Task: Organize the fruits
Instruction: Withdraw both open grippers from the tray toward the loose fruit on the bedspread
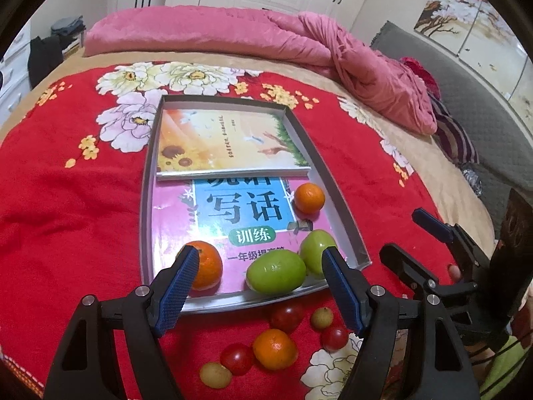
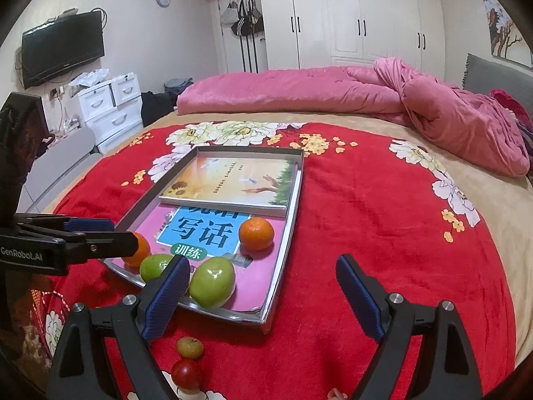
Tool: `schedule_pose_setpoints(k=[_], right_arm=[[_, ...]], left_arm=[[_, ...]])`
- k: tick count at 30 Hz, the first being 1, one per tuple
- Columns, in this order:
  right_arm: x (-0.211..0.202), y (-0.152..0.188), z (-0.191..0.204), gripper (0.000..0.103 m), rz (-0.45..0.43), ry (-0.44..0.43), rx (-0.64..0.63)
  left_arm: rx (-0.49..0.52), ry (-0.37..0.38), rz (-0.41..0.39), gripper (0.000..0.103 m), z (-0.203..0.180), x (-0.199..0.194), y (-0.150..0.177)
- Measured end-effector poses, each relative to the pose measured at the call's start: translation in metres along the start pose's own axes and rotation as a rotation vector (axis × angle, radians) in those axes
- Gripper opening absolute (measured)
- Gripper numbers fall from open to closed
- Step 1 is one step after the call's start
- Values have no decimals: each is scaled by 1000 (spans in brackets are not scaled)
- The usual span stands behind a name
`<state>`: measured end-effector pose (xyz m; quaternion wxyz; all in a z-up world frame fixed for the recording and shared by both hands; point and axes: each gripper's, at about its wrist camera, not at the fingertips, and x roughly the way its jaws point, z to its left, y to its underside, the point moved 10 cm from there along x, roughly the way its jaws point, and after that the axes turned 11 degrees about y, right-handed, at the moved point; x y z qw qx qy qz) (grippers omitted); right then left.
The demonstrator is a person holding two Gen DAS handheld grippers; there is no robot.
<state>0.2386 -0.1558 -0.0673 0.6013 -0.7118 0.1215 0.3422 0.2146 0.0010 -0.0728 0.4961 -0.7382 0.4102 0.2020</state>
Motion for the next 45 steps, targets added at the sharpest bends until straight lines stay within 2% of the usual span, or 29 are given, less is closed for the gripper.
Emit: schedule_pose_setpoints(k=[1,6,23,45], right_arm=[[-2,-1,1,97,-10,-2,0],[-9,-5,6,97,-34,-17,-8],[-14,-3,8,99,-35,-26,-11],[-25,14,21,99,2,-53,-37]], left_arm=[[0,-1,-6,77,1,-3,-1],[-16,-14,-27,77,6,-13,-3],[-18,-29,-30,78,18,-33,7],[32,-8,31,78,0,-31,30]])
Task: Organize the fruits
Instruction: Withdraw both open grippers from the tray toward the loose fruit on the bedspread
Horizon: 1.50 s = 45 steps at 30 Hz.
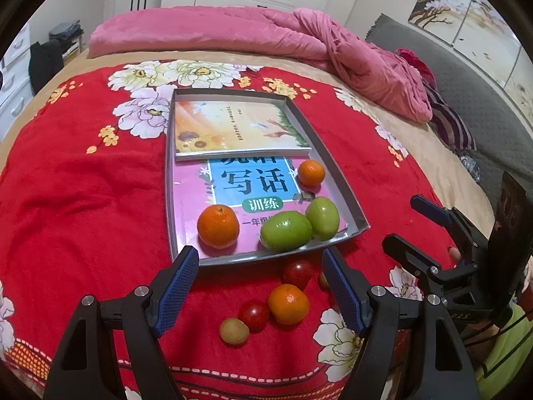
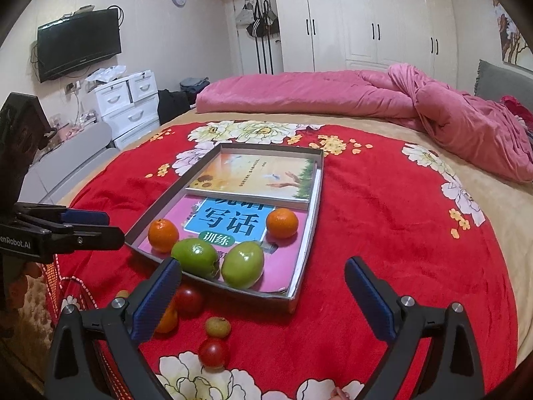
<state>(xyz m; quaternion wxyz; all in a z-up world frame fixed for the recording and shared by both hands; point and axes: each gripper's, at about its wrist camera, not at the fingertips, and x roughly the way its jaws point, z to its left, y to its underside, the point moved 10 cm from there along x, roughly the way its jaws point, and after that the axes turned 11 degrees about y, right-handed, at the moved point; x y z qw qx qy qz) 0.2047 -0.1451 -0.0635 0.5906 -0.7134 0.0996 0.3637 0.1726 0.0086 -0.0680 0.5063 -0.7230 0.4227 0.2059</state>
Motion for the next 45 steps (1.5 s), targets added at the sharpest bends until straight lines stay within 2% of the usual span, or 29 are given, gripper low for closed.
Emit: schedule_pose_setpoints(k=[14,29,45], right_arm=[[-5,9,7,99,25,-4,-9],[-5,21,13,99,68,-1,-22],[-4,40,17,99,132,9,-47]], left_arm=[[35,15,34,78,-12,2,11],[88,30,109,78,-21,13,26],[119,35,137,78,-26,14,36]])
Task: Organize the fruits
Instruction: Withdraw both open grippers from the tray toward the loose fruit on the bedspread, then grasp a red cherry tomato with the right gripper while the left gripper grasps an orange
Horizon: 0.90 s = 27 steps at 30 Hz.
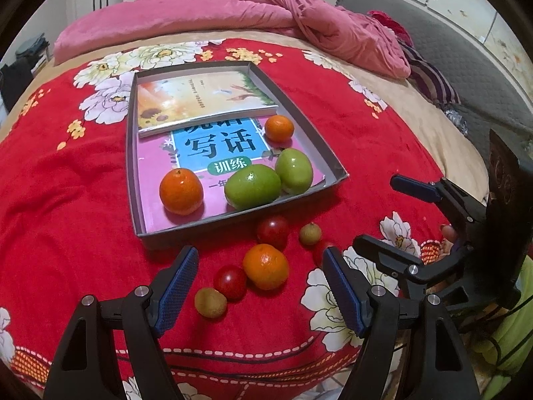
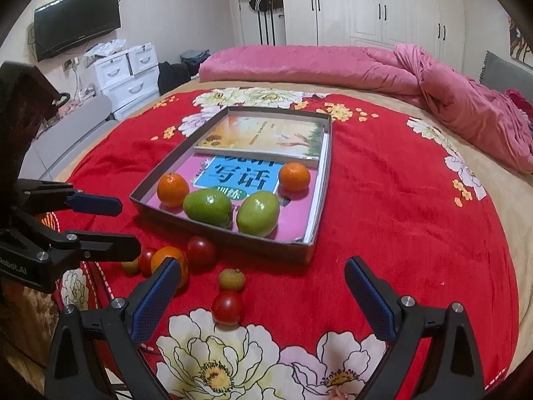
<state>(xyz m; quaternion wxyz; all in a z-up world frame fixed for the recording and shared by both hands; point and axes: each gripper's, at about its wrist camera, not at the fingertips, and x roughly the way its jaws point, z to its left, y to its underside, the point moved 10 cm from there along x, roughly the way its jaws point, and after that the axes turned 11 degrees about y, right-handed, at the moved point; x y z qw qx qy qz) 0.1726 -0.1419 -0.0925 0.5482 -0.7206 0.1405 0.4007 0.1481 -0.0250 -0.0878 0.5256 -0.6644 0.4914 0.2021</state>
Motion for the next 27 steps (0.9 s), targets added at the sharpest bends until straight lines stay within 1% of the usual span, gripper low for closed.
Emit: schedule_pose_setpoints(k=[6,11,15,18,22,25,27], right_arm=[[5,12,8,99,43,1,-34],[14,23,12,99,83,24,-71],[19,29,14,99,108,28,-84],[24,35,16,98,135,15,-81],[30,39,19,90,153,6,-88],[34,41,22,83,167,-9,-87],[38,44,23,78,181,-14,-90]], left_arm=[[5,-3,22,78,3,5,5],[36,-10,39,78,2,10,8],[69,-28,54,78,1,15,12],[74,-22,67,78,1,20,14],[75,-10,80,78,2,25,17],[57,32,82,78,0,27,16],[64,23,86,78,1,28,16]])
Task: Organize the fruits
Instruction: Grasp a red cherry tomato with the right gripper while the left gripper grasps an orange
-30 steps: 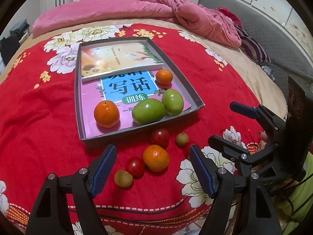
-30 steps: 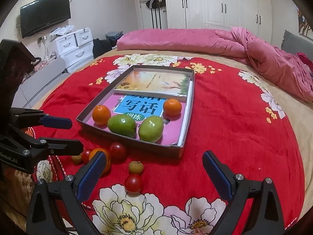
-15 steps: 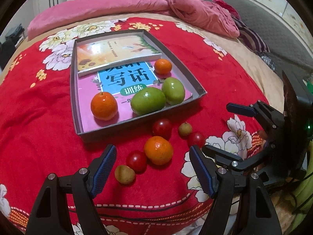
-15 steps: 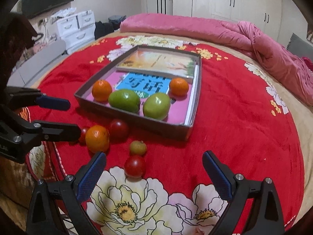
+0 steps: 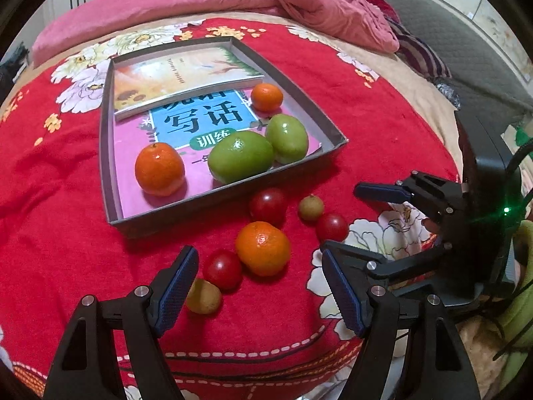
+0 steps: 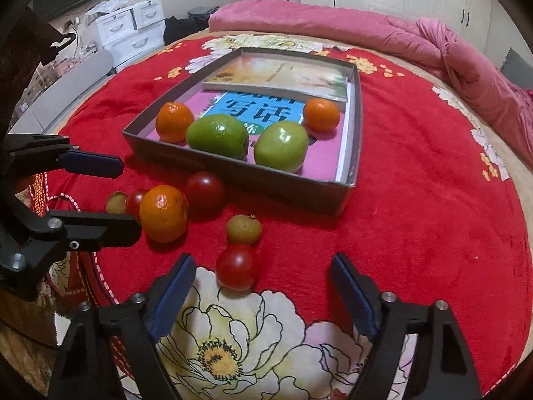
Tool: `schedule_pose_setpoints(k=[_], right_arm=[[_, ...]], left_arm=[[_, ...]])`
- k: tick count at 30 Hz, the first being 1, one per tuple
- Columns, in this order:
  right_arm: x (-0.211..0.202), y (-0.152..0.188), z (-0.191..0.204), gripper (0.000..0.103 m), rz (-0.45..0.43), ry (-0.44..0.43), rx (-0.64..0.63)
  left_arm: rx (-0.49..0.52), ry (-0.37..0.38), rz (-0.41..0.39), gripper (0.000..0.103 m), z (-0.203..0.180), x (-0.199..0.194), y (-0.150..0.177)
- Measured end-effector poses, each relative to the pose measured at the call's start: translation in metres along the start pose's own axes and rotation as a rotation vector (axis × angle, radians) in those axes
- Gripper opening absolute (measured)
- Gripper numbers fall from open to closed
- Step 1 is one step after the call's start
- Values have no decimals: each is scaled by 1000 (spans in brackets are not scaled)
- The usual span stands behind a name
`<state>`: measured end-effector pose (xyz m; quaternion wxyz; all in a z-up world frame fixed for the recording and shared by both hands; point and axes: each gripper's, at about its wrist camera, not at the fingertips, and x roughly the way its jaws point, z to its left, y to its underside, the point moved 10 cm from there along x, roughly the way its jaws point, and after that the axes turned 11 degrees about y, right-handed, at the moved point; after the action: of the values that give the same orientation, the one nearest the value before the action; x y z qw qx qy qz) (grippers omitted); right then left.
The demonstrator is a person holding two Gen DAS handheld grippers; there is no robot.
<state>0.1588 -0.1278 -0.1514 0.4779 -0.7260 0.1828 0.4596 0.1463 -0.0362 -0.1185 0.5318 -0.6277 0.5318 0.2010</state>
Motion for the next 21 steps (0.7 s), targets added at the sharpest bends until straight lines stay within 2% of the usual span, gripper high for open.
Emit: schedule_pose_setpoints(k=[6,11,14,21], right_arm=[[8,2,4,61,15,-11,-16],[8,3,10,40,12,-27,-37],[6,3,14,31,6,-44,-47],[2,0,7,30,9,-69,8]], left_arm=[[6,22,21,78,-1,8,2],[12,34,38,78,0,16,2],[22,36,48,75,0,19,1],[95,1,88,69,0,32,0]])
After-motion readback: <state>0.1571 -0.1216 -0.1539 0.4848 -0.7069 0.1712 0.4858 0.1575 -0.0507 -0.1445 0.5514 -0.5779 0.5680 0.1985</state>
